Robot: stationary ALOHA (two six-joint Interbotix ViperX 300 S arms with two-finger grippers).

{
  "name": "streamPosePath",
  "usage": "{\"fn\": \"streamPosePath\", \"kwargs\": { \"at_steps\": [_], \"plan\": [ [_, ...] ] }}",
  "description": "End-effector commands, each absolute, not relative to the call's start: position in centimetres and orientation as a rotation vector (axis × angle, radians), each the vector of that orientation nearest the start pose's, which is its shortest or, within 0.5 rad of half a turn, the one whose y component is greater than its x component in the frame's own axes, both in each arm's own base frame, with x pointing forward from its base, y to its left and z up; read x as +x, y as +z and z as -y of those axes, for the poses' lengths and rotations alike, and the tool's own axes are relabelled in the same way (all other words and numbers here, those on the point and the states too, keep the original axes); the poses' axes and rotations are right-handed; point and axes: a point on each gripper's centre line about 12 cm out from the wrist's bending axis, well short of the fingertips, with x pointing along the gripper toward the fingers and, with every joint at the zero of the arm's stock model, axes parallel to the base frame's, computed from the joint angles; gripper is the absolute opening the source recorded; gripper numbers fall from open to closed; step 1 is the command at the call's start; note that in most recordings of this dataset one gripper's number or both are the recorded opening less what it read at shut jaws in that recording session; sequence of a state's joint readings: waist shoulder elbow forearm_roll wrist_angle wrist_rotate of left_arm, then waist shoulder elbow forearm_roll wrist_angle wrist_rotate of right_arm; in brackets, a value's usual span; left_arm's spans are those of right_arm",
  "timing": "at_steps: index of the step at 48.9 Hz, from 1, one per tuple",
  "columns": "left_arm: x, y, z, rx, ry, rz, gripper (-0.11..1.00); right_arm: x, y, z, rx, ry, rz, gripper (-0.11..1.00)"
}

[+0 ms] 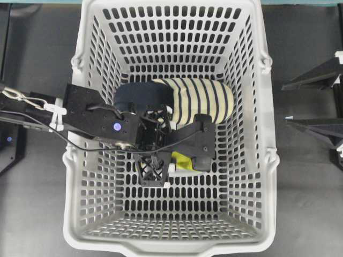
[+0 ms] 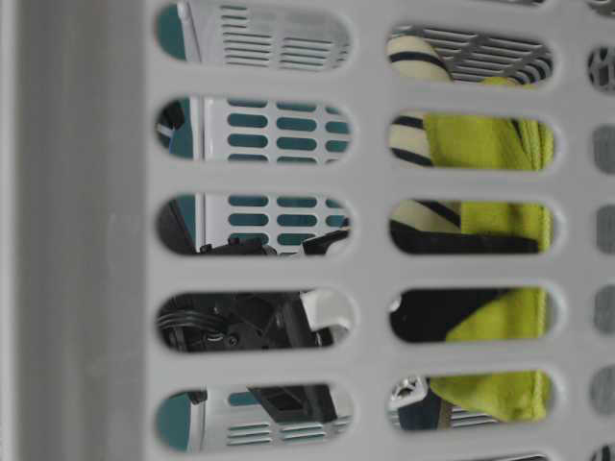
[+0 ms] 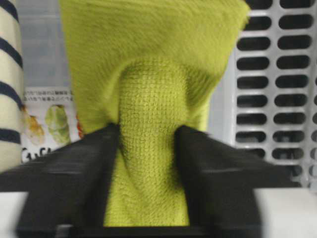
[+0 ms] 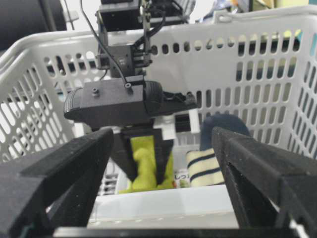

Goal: Pick up the yellow cloth from the shopping basket with the left arm.

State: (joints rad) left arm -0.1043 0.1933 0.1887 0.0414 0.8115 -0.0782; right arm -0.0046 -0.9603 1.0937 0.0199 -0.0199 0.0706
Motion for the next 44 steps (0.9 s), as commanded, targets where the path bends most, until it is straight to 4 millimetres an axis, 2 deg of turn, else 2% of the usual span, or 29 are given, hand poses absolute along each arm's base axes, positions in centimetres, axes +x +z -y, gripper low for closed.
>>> {"fn": "streamPosePath", "kwargs": {
  "at_steps": [1,4,9,15,25,31,36,44],
  "plan": [
    [43.7,19.3,4.3,0.038,-0.036,-1.179,0.28,20.5,29.9,0.1,0.091,-0.008,-0.098,0.77],
    [43.7,20.0,4.3,0.039,-0.038,-1.167,0.17,20.5,29.9,0.1,0.092,-0.008,-0.098,0.77],
    [43.9,22.9,4.3,0.046,-0.043,-1.136,0.17,20.4,29.8,0.1,0.092,-0.008,-0.098,0.77],
    [43.8,28.4,4.2,0.042,-0.040,-1.095,0.17,20.3,29.8,0.1,0.092,-0.008,-0.095,0.77],
    [42.8,38.8,4.0,0.029,-0.031,-1.029,0.17,20.3,29.8,0.1,0.092,-0.008,-0.081,0.77],
    [42.2,42.7,3.8,0.024,-0.026,-0.998,0.17,20.3,29.7,0.1,0.092,-0.008,-0.073,0.77],
    [42.5,43.6,3.6,0.024,-0.021,-1.006,0.17,20.2,29.7,0.1,0.092,-0.008,-0.069,0.77],
    [43.1,43.5,3.2,0.047,-0.026,-1.024,0.17,20.2,29.5,0.1,0.092,-0.008,-0.069,0.77]
  ]
}}
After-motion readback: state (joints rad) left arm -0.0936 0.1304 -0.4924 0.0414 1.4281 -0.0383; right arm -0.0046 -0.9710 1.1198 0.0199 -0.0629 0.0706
